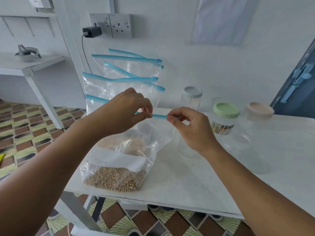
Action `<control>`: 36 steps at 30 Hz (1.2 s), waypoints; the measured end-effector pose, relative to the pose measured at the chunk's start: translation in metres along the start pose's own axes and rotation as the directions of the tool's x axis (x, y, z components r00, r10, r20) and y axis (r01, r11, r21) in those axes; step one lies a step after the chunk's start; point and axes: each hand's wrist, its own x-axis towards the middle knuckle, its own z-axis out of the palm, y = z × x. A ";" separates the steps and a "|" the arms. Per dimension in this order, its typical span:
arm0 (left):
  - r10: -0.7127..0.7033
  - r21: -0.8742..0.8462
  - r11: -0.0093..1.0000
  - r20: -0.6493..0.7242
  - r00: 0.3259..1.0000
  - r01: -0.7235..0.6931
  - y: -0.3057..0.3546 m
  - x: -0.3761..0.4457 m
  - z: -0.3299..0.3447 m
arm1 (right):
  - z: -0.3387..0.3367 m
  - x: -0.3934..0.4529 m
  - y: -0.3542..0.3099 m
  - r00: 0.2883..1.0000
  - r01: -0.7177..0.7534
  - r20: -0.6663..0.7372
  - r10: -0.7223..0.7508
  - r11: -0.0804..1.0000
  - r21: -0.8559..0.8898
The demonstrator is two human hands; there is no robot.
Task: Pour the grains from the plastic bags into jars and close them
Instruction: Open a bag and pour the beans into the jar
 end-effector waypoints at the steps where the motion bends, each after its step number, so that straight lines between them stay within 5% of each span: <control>1: -0.008 0.002 1.000 -0.007 1.000 0.008 -0.003 -0.003 -0.001 | -0.001 -0.001 0.002 1.000 -0.001 -0.012 0.001 1.000 -0.026; 8: -0.019 0.024 1.000 -0.040 0.999 0.020 -0.001 -0.005 0.002 | 0.014 0.005 -0.019 0.989 0.139 0.093 -0.116 0.945 -0.297; 25: -0.056 0.189 0.979 -0.105 0.993 0.075 -0.062 -0.048 -0.030 | 0.003 0.005 0.018 0.994 0.112 0.035 -0.106 0.957 -0.266; 30: -0.083 0.250 0.961 -0.146 0.986 0.118 -0.073 -0.056 -0.036 | -0.001 0.005 0.017 0.998 0.050 0.041 -0.043 0.976 -0.211; 36: -0.187 0.281 0.927 -0.230 0.955 0.250 -0.054 -0.056 -0.024 | -0.005 0.016 -0.006 0.965 -0.093 0.217 0.145 0.968 -0.231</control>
